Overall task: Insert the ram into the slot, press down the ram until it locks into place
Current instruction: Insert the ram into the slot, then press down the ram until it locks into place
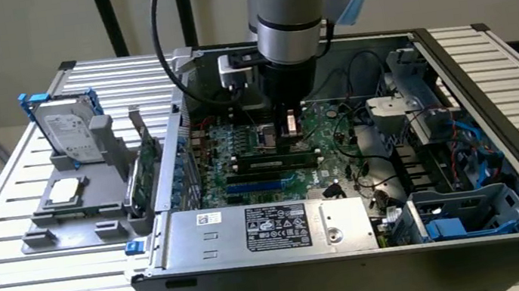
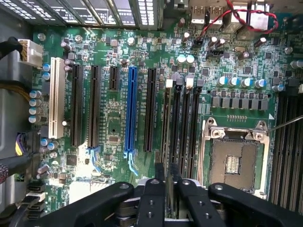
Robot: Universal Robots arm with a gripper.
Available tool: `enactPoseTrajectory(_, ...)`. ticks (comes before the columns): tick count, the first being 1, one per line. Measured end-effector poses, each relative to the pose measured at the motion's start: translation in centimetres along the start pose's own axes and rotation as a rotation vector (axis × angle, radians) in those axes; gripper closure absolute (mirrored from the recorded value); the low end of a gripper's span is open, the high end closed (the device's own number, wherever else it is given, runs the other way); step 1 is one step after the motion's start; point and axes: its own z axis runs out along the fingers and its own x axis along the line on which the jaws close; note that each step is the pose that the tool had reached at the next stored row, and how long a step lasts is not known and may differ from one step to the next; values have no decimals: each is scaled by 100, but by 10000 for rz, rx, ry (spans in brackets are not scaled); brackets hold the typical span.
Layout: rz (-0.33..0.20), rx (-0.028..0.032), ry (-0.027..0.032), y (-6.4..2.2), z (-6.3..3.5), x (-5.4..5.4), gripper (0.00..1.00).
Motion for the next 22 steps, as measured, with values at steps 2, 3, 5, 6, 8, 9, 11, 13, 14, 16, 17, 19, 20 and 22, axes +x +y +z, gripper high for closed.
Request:
enactPoseTrajectory(2, -1, 1, -1, 3, -1, -1, 87)
enactPoseTrajectory(3, -1, 0, 1, 5, -1, 0, 89)
enactPoseTrajectory(5, 0, -1, 3, 7, -2, 0, 89)
enactPoseTrajectory(6, 0, -1, 3, 8, -2, 0, 89)
enactPoseTrajectory(8, 0, -1, 3, 21, -2, -1, 89)
enactPoseTrajectory(9, 0, -1, 3, 22, -2, -1, 89)
enactPoseTrajectory(11, 0, -1, 2, 24, -1, -1, 89)
enactPoseTrajectory(13, 0, -1, 2, 26, -1, -1, 89)
enactPoseTrajectory(14, 0, -1, 3, 27, -1, -1, 89)
enactPoseTrajectory(16, 0, 0, 4, 27, -1, -1, 89)
enactPoseTrajectory(17, 2, 3, 2, 30, 3, -4, 89)
enactPoseTrajectory(19, 0, 2, 3, 30, 20, -6, 89)
enactPoseTrajectory(20, 0, 3, 2, 31, 32, -7, 89)
enactPoseTrajectory(22, 1, 2, 3, 34, 53, -9, 89)
